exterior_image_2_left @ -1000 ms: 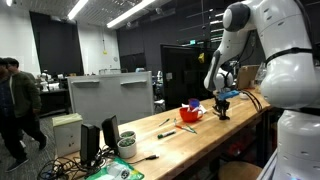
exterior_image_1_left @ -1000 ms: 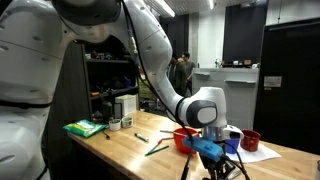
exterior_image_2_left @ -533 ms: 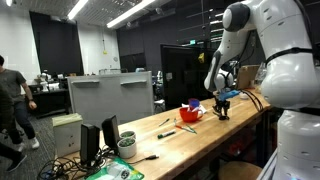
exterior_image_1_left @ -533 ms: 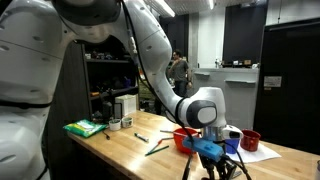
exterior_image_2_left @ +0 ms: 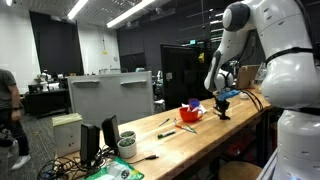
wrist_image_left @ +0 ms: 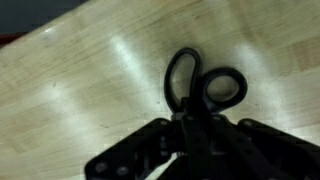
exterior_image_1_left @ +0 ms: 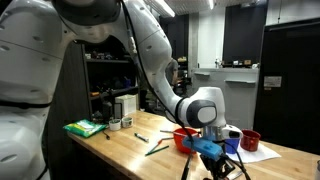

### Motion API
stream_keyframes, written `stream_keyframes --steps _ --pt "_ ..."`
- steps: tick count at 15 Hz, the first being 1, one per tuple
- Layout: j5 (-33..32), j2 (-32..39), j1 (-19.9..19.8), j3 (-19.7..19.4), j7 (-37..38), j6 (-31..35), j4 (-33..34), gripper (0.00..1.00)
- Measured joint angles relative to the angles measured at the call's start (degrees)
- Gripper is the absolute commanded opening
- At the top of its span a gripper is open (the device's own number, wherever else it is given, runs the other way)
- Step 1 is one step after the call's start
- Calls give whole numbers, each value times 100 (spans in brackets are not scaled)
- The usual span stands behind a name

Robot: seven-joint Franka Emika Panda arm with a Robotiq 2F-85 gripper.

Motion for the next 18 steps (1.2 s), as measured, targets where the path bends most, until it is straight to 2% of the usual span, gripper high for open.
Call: stream_keyframes --steps 4,5,7,10,16,18 --pt "-7 0 4 -9 35 0 1 2" --pt "-7 0 4 -10 36 0 1 27" --pt "-7 0 6 -12 41 0 1 35" --pt "-7 3 7 -26 45 0 9 53" --pt "-7 -1 5 -55 45 0 7 46" --pt "-7 -6 7 -55 45 7 3 37"
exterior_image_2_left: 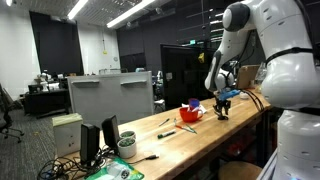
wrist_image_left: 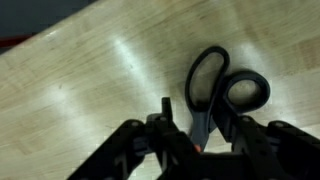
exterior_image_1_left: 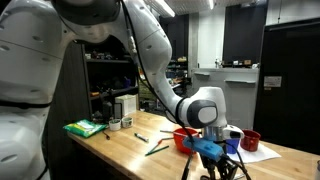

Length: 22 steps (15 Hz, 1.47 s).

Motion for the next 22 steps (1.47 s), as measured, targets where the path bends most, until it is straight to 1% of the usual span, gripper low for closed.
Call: stream_keyframes --steps 2,3,4,7,9,10,13,15,18,20,22 --pt "0 -10 7 0 0 19 -14 30" --pt "0 -15 10 1 0 36 -25 33" --pt "0 -19 11 1 0 51 -34 28" --pt "0 -28 16 1 0 81 -49 35" --pt "0 -41 31 1 0 101 -64 35" --pt "0 -60 42 1 0 118 -82 32" --pt "0 -155 82 1 0 181 -155 30" --pt "0 -237 101 2 0 204 -207 30" --pt "0 -342 108 4 0 205 -284 36" --pt "0 -373 108 4 0 205 -339 36" --pt "0 -373 108 4 0 205 -370 33"
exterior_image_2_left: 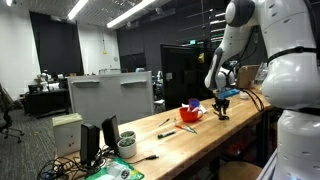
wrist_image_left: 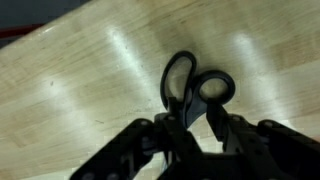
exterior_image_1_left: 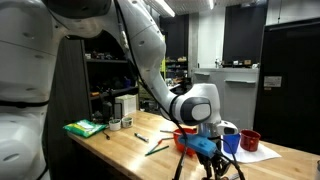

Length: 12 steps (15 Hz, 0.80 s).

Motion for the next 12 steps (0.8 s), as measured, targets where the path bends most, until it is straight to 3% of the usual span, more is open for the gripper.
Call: stream_keyframes --steps 12 --pt "91 30 -1 14 1 -1 -72 32"
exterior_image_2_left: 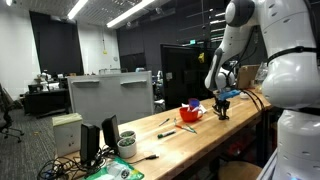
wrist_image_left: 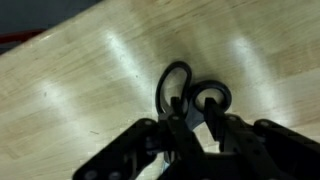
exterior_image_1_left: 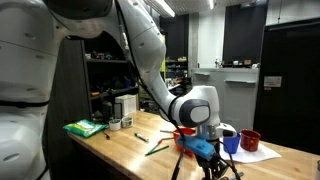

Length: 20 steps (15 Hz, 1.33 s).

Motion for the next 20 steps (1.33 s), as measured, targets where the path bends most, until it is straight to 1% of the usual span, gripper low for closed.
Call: stream_keyframes --steps 5,12,13,14,15,16,18,20 --pt "8 96 0 12 0 -2 27 31" --pt "77 315 -3 34 0 -40 202 34" --pt "111 338 -4 36 -2 -62 240 25" --pt "132 355 -4 37 -2 -88 272 9" --pt "145 368 -6 38 -2 -112 297 8" --pt "151 383 -9 39 -2 -134 324 3" --pt "159 412 -20 43 -2 -144 376 6" --pt "165 436 -27 46 -2 -149 414 6"
